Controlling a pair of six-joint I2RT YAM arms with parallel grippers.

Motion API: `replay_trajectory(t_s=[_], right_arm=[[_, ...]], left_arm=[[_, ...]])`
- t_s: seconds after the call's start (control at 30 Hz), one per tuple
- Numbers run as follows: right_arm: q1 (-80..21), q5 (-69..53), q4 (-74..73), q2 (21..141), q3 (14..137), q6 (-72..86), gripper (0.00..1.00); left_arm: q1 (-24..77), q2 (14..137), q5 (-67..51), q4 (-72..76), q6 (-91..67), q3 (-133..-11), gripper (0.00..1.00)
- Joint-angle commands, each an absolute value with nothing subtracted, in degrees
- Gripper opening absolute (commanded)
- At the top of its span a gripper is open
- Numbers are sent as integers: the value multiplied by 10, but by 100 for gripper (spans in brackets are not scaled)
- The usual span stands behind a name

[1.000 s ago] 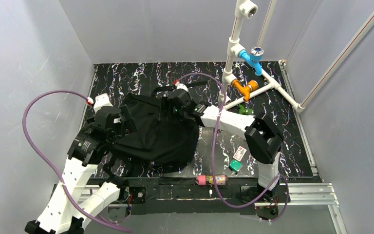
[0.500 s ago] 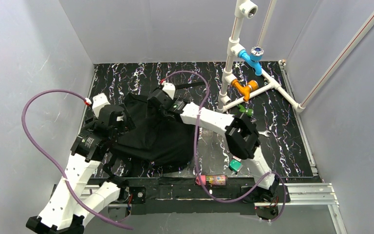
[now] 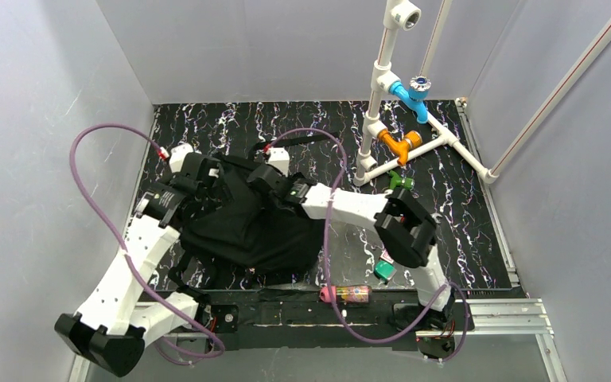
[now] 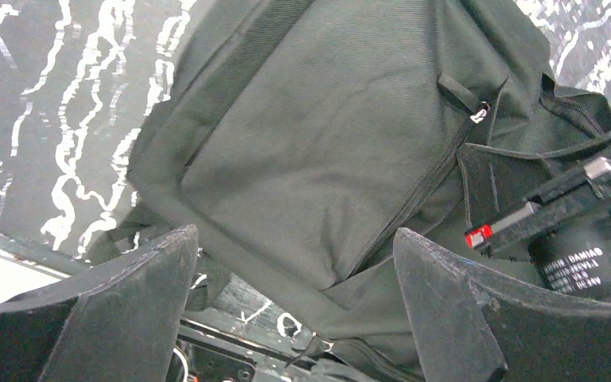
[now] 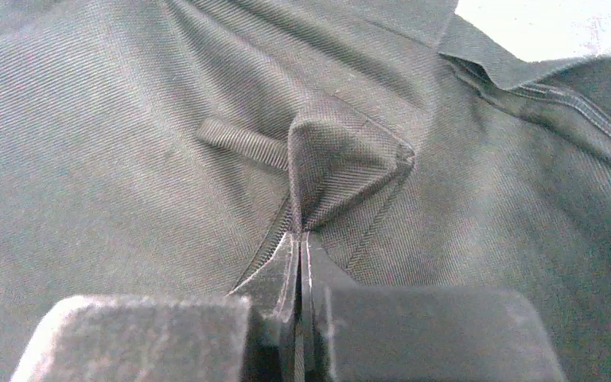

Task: Pack the student bag
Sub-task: Unzip the student bag at the center of the board.

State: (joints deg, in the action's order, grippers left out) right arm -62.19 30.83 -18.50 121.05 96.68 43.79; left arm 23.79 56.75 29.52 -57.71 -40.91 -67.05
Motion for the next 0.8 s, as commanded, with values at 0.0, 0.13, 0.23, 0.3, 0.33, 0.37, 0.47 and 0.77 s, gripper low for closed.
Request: replay_trajectory(t_s=[0.0, 0.13, 0.23, 0.3, 0.33, 0.37, 0.47, 0.77], right_arm=[[-589, 187, -23, 1120, 846, 378, 1], [-552, 51, 108, 1091, 770, 379, 1], [-528, -33, 191, 1078, 713, 393, 1], [-517, -56, 222, 1073, 695, 400, 1], [-512, -64, 226, 1073, 694, 400, 1], [-509, -68, 228, 1072, 693, 400, 1], [-505, -76, 233, 1070, 691, 399, 1], [-504, -69, 231, 1051, 679, 382, 1]], left_arm=[[235, 621, 195, -569, -389, -706, 89], [199, 671, 31, -501, -334, -708, 80], [180, 710, -111, -429, -285, -709, 73], [176, 741, -134, -397, -272, -716, 69], [172, 759, -146, -387, -271, -721, 67], [163, 778, -158, -377, -277, -725, 66], [134, 844, -190, -361, -345, -734, 65], [99, 941, -162, -372, -547, -768, 54]])
